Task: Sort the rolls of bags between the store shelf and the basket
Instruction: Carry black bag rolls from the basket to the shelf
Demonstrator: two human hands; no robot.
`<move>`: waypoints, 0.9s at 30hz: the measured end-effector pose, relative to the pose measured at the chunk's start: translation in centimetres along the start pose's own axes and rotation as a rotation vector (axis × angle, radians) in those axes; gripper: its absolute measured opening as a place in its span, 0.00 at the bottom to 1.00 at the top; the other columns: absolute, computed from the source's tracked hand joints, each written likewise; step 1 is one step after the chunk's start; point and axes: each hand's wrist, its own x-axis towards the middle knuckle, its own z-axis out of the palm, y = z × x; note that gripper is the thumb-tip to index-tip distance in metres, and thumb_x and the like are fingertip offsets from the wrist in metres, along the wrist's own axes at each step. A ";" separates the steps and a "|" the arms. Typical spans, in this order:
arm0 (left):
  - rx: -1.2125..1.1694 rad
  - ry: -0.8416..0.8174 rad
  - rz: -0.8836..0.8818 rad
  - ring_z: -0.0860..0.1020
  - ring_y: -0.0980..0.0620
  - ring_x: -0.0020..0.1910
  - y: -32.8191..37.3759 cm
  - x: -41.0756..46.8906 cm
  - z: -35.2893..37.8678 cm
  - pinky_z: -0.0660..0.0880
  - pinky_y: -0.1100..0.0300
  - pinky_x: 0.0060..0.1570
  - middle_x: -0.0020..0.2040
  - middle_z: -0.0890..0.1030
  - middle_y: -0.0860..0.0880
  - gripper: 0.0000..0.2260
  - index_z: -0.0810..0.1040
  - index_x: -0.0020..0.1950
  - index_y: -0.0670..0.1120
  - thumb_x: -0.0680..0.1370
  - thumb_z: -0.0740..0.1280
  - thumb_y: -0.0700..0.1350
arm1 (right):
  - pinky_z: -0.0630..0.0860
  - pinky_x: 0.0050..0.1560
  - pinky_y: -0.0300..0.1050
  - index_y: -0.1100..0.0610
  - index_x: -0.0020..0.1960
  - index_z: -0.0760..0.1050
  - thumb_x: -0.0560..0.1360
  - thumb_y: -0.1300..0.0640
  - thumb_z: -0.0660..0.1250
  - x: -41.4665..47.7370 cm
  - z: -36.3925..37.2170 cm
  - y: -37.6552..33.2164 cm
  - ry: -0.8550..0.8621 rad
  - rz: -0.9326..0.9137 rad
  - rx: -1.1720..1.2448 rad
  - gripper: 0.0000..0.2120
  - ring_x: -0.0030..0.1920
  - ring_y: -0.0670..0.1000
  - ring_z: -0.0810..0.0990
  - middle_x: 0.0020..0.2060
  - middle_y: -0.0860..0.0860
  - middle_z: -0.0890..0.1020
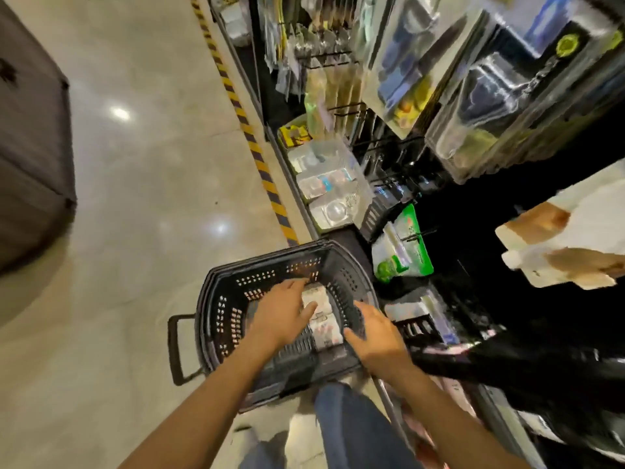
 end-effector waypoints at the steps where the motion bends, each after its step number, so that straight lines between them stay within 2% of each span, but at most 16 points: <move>1: -0.014 -0.021 -0.044 0.70 0.46 0.66 -0.2 1.0 1.3 0.66 0.55 0.64 0.68 0.72 0.45 0.23 0.64 0.72 0.47 0.80 0.59 0.54 | 0.76 0.56 0.48 0.55 0.66 0.72 0.76 0.47 0.62 1.4 0.8 0.8 -0.025 0.009 0.030 0.21 0.60 0.56 0.77 0.60 0.54 0.77; 3: -0.032 -0.066 -0.115 0.71 0.46 0.65 -1.1 3.1 4.5 0.64 0.55 0.63 0.67 0.72 0.45 0.23 0.64 0.72 0.47 0.80 0.58 0.55 | 0.76 0.52 0.48 0.50 0.61 0.73 0.75 0.47 0.63 3.9 2.8 2.3 -0.152 0.040 0.024 0.16 0.57 0.54 0.78 0.56 0.50 0.78; 7: -0.078 -0.129 -0.242 0.70 0.45 0.65 -3.8 7.4 10.8 0.67 0.54 0.62 0.68 0.71 0.45 0.24 0.61 0.74 0.48 0.80 0.58 0.54 | 0.70 0.62 0.48 0.55 0.69 0.67 0.77 0.51 0.63 9.1 7.6 5.9 -0.257 0.061 -0.023 0.22 0.65 0.55 0.71 0.64 0.53 0.73; 12: -0.120 -0.189 -0.394 0.71 0.43 0.64 -9.0 13.6 19.7 0.69 0.52 0.61 0.67 0.71 0.44 0.22 0.63 0.71 0.45 0.80 0.59 0.53 | 0.69 0.62 0.47 0.57 0.70 0.67 0.76 0.53 0.65 16.1 15.6 11.6 -0.352 0.126 -0.058 0.23 0.64 0.56 0.72 0.64 0.55 0.74; 15: -0.150 -0.230 -0.440 0.70 0.42 0.66 -12.4 17.2 25.6 0.67 0.51 0.63 0.69 0.69 0.42 0.24 0.63 0.72 0.43 0.80 0.60 0.53 | 0.68 0.62 0.48 0.60 0.69 0.67 0.76 0.54 0.67 20.1 21.5 15.5 -0.358 0.215 -0.039 0.24 0.64 0.58 0.72 0.63 0.57 0.74; 20: -0.229 -0.279 -0.536 0.67 0.40 0.68 -17.3 22.0 34.5 0.67 0.48 0.65 0.72 0.65 0.41 0.27 0.60 0.73 0.41 0.80 0.61 0.54 | 0.74 0.57 0.48 0.59 0.66 0.69 0.73 0.53 0.71 25.7 29.6 20.2 -0.347 0.398 0.064 0.24 0.59 0.56 0.76 0.61 0.56 0.77; 22: -0.293 -0.294 -0.566 0.71 0.39 0.64 -19.0 23.5 37.9 0.71 0.49 0.60 0.68 0.70 0.39 0.27 0.62 0.72 0.39 0.79 0.61 0.55 | 0.74 0.57 0.48 0.59 0.65 0.68 0.70 0.52 0.73 27.6 32.2 21.9 -0.303 0.474 0.117 0.28 0.60 0.57 0.76 0.61 0.56 0.77; 24: -0.394 -0.283 -0.578 0.77 0.39 0.55 -20.2 24.6 40.9 0.74 0.53 0.49 0.56 0.77 0.39 0.25 0.66 0.69 0.39 0.79 0.62 0.55 | 0.71 0.61 0.49 0.61 0.69 0.64 0.69 0.49 0.75 29.0 34.4 23.4 -0.269 0.537 0.138 0.35 0.65 0.58 0.73 0.64 0.57 0.73; 26: -0.500 -0.240 -0.610 0.79 0.42 0.46 -20.8 25.6 43.4 0.73 0.57 0.40 0.46 0.79 0.42 0.24 0.70 0.63 0.40 0.78 0.62 0.57 | 0.69 0.59 0.43 0.62 0.70 0.63 0.68 0.49 0.75 29.7 36.1 24.7 -0.251 0.545 0.146 0.38 0.66 0.57 0.72 0.65 0.57 0.73; 27: -0.556 -0.210 -0.636 0.79 0.44 0.46 -20.9 25.9 44.3 0.74 0.58 0.41 0.46 0.80 0.44 0.23 0.71 0.62 0.40 0.77 0.63 0.58 | 0.68 0.55 0.37 0.62 0.68 0.66 0.68 0.50 0.76 29.8 36.6 25.1 -0.238 0.545 0.179 0.36 0.65 0.54 0.73 0.63 0.56 0.75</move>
